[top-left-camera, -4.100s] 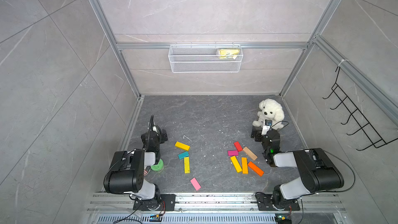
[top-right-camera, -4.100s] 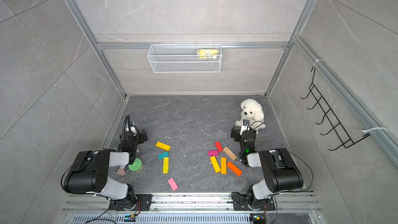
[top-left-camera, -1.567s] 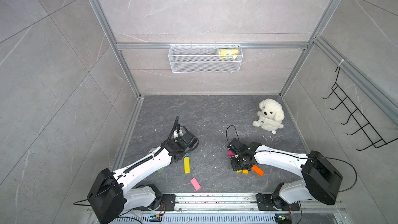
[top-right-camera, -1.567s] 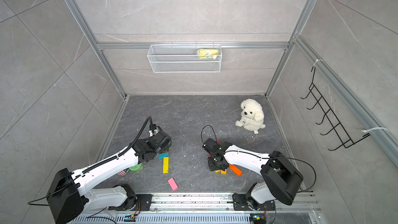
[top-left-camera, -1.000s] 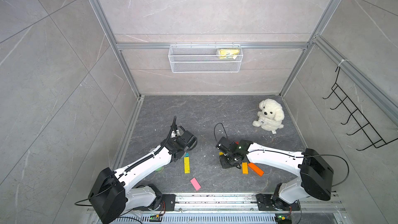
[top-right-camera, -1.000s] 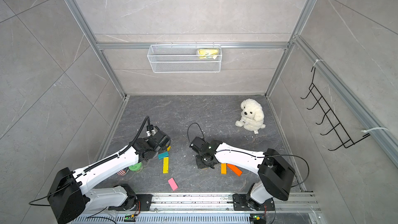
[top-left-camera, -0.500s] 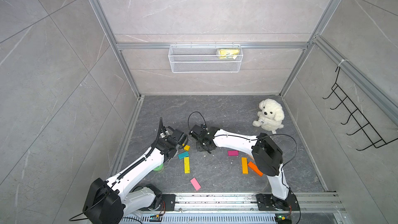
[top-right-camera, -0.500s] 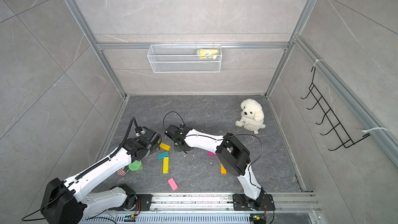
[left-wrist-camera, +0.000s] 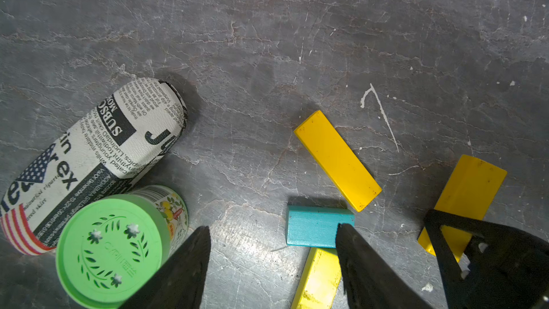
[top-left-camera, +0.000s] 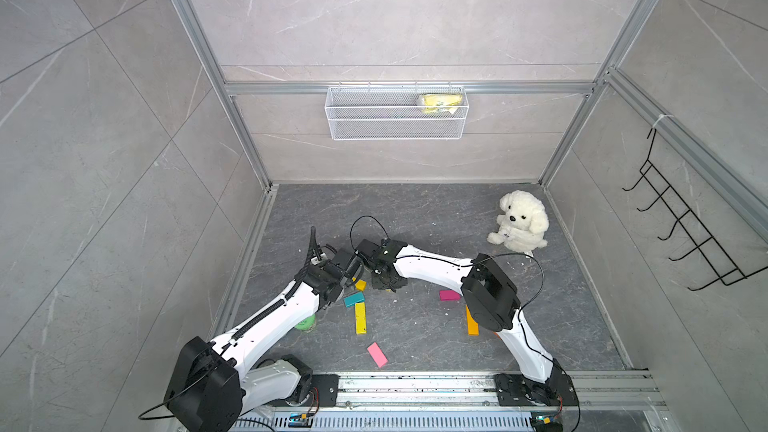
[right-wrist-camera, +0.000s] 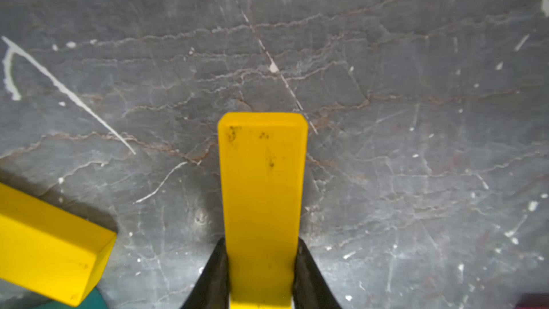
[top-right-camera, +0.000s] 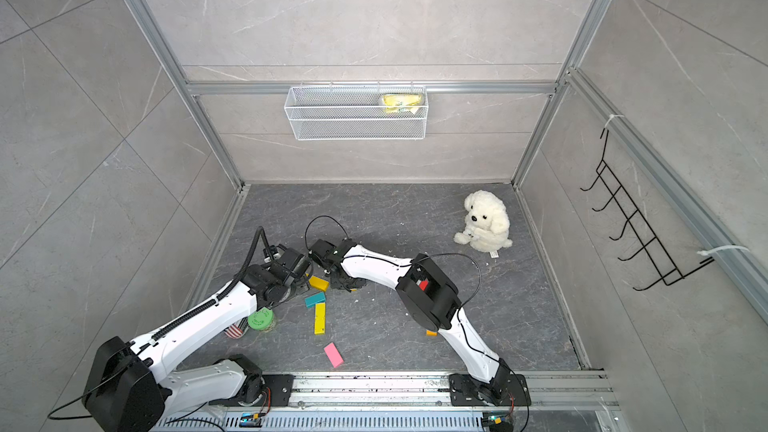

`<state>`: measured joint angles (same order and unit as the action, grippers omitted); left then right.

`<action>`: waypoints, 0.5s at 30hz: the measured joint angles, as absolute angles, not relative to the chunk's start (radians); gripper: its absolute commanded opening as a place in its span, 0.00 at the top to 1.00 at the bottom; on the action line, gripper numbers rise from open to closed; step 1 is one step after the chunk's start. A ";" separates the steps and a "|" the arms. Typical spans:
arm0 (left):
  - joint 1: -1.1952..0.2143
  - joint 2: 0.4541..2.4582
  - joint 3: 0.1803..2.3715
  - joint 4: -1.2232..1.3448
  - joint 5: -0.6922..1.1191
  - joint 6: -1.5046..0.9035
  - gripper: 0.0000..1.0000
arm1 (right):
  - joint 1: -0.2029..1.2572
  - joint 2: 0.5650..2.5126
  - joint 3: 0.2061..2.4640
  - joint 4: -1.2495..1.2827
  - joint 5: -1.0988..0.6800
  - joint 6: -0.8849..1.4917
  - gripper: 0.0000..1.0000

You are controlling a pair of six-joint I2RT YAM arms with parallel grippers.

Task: Assemble the letter h with building blocks
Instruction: Place the building block at the center of the board.

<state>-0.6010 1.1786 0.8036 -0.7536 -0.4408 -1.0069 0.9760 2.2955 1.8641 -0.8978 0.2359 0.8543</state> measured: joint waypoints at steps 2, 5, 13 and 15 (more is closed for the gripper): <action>-0.600 1.183 0.804 -0.754 -0.437 -1.007 0.29 | 0.975 2.300 1.873 -0.906 0.236 0.861 0.66; -0.600 1.187 0.804 -0.753 -0.434 -1.006 0.28 | 0.973 2.301 1.874 -0.918 0.231 0.869 0.48; -0.599 1.203 0.804 -0.752 -0.434 -0.999 0.28 | 0.968 2.303 1.874 -0.920 0.211 0.873 0.33; -0.599 1.203 0.804 -0.752 -0.434 -0.998 0.28 | 0.968 2.303 1.876 -0.921 0.209 0.868 0.33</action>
